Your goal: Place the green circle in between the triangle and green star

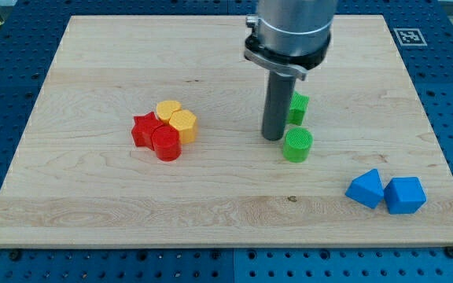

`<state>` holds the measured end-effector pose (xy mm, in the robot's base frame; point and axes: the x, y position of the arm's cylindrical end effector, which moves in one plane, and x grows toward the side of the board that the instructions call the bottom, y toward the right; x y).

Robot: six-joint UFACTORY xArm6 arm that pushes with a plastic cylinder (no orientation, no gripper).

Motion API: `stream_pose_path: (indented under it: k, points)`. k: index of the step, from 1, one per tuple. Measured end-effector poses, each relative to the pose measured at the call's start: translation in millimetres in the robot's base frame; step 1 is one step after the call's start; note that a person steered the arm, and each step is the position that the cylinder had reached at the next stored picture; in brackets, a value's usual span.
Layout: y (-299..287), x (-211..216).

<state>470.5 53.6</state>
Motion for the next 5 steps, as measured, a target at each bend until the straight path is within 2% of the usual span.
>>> stream_pose_path:
  k: [2,5]
  points:
    - [15.1,23.6]
    - [29.5,24.6]
